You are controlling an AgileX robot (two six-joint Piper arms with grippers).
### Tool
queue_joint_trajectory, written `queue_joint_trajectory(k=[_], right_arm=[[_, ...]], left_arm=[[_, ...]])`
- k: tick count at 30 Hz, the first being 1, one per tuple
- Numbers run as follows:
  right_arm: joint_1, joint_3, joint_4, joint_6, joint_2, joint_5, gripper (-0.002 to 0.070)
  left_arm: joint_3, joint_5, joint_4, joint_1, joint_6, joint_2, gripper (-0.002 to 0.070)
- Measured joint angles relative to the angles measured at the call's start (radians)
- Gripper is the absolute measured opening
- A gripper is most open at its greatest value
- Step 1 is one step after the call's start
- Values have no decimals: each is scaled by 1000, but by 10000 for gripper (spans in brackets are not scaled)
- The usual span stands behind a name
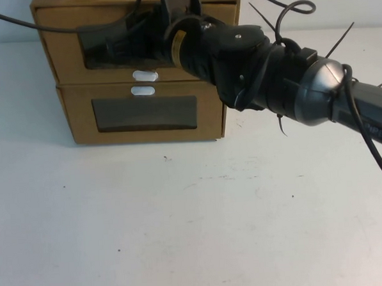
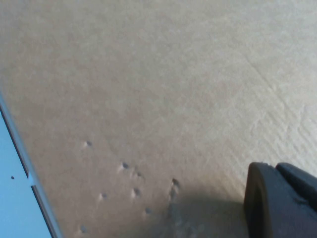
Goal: Close the shoe box
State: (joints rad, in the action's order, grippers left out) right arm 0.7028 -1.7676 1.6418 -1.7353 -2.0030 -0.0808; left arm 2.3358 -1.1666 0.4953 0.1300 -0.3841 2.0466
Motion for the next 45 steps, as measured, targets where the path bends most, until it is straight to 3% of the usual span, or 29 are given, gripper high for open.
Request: queue_joint_trajectory(k=[9, 16, 28, 33, 37, 45], right_arm=[[-13, 0, -9, -5, 14, 89, -11], [-11, 52, 41, -144, 192, 179, -11], [-11, 606, 52, -163, 751, 154, -11], [-11, 805, 52, -161, 976, 157, -11], [-11, 909, 52, -161, 1061, 188, -11], [-11, 996, 60, -171, 1078, 288, -11]], left_arm=[[0, -30, 0, 0, 0, -13, -2], [0, -75, -30, 0, -49, -155, -2], [-65, -45, -45, 0, -49, -498, -2], [-362, 88, -44, 0, -76, -740, -2], [-747, 296, -31, 0, -126, -995, -2], [-1548, 687, 131, 0, -297, -1585, -2]])
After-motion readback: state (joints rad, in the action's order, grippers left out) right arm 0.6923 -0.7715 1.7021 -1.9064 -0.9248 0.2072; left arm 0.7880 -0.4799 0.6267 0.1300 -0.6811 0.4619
